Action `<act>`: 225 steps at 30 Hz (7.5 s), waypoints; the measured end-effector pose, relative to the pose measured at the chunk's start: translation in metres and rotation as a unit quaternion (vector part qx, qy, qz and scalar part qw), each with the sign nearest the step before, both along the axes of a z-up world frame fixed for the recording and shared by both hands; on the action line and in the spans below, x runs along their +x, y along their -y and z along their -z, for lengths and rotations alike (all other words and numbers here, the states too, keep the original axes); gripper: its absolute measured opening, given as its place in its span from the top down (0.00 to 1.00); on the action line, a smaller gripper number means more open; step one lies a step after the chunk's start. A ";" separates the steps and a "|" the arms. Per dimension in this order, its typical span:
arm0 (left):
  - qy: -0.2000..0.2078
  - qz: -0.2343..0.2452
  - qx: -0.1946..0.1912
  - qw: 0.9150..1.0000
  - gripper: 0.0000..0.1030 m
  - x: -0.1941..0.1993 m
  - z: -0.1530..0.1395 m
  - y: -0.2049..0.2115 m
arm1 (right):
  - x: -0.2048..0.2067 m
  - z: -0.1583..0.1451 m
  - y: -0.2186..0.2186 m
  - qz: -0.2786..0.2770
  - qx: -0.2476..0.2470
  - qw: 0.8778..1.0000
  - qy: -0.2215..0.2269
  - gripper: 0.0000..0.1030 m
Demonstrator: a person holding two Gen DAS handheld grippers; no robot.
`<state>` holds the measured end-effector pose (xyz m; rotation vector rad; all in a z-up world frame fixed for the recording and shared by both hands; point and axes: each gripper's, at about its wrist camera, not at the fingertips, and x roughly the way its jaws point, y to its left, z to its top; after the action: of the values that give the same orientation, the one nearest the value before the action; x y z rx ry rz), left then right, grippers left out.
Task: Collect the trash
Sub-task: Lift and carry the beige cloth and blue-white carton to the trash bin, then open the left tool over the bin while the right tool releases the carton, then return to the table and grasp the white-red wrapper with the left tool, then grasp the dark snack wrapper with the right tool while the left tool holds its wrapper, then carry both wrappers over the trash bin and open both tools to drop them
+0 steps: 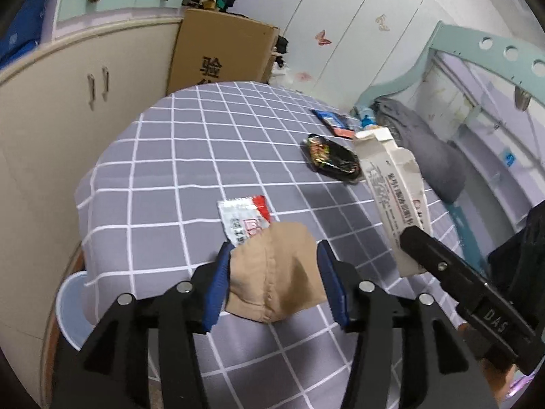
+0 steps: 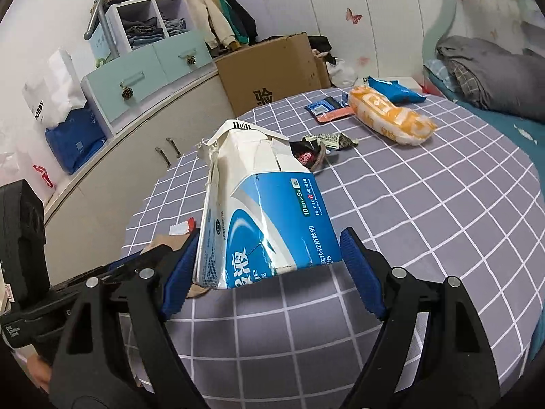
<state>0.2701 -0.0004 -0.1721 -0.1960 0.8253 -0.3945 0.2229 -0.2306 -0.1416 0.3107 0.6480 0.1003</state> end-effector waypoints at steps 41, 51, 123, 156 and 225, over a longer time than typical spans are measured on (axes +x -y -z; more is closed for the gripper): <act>-0.037 -0.303 0.011 0.952 0.96 -0.082 0.054 -0.278 | 0.008 0.046 -0.311 -0.285 -0.036 0.957 -0.044 0.23; -0.148 -0.309 0.002 0.939 0.95 -0.034 0.152 -0.309 | 0.049 0.155 -0.353 -0.274 -0.103 0.946 -0.136 0.23; 0.050 -0.250 0.019 0.967 0.32 -0.096 -0.065 -0.173 | -0.022 -0.051 -0.199 -0.186 -0.045 0.980 0.056 0.19; 0.024 -0.082 0.116 0.990 0.81 0.033 -0.032 0.019 | 0.123 0.004 -0.038 -0.195 -0.278 0.940 -0.035 0.46; -0.125 -0.305 -0.009 0.944 0.43 -0.006 0.104 -0.309 | 0.072 0.087 -0.359 -0.353 -0.058 0.932 -0.064 0.92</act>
<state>0.2645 0.3083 -0.2764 -0.5106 0.9612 0.2124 0.2952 0.1288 -0.2281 -0.0461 0.8696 0.7337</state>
